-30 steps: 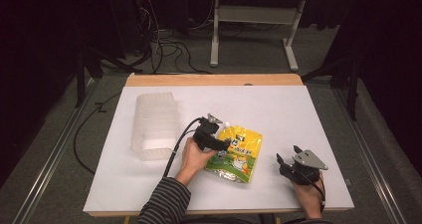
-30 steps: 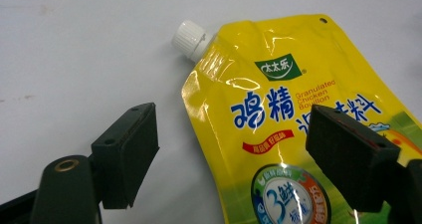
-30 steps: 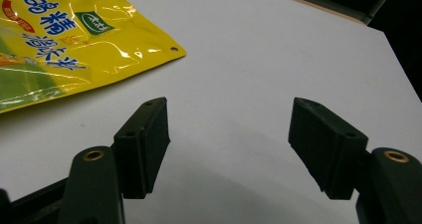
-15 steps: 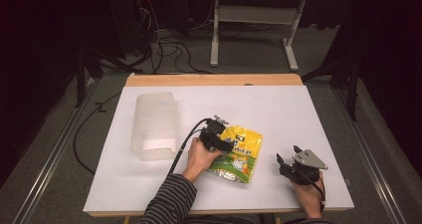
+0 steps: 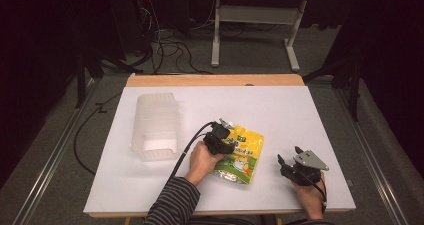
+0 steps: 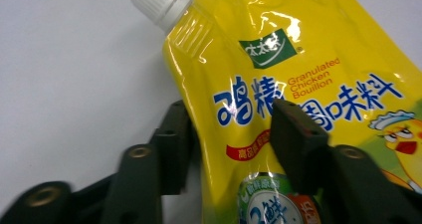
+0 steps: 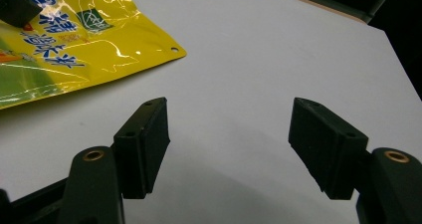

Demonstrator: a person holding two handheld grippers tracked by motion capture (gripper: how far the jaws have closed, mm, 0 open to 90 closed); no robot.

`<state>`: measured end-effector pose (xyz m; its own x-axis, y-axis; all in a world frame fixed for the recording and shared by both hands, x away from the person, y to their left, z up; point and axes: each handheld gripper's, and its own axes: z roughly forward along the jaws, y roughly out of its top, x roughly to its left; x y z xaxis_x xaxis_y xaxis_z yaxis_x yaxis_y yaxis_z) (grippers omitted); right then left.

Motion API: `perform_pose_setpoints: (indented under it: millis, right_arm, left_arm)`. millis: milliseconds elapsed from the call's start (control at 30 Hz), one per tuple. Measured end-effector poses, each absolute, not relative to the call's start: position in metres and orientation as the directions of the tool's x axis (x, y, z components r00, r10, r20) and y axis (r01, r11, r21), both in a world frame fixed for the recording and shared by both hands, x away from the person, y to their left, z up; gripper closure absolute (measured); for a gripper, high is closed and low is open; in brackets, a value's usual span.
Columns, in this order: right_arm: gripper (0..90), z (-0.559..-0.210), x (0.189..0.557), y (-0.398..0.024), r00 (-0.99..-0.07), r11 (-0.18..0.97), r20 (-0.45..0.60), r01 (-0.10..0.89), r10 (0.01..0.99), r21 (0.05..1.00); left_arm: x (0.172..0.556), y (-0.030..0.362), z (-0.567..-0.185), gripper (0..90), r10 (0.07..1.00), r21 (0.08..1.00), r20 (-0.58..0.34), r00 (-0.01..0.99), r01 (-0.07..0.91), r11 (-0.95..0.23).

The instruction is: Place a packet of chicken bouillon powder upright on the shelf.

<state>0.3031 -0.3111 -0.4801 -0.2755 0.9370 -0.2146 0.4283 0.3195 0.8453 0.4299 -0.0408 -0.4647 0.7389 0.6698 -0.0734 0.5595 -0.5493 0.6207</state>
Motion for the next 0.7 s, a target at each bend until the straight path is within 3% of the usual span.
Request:
perform_pose_setpoints:
  millis: [33,133,433,700]
  right_arm:
    - [32.6,-0.48,0.303,-0.311,-0.273,0.316,-0.211,0.432,0.939,0.845]
    - [32.5,-0.48,0.303,-0.311,-0.272,0.315,-0.211,0.428,0.939,0.847]
    - [32.4,-0.48,0.303,-0.312,-0.272,0.314,-0.212,0.423,0.939,0.85]
    - [32.3,-0.48,0.302,-0.312,-0.276,0.316,-0.213,0.418,0.937,0.852]
  left_arm:
    - [0.428,-0.041,-0.465,71.2,0.628,0.626,-0.102,0.771,0.541,-0.562]
    - [0.424,-0.045,-0.465,82.1,0.61,0.634,-0.08,0.788,0.513,-0.579]
    - [0.424,-0.043,-0.463,85.0,0.591,0.645,-0.082,0.803,0.494,-0.583]
    - [0.417,-0.03,-0.439,86.9,0.556,0.725,-0.12,0.822,0.455,-0.517]
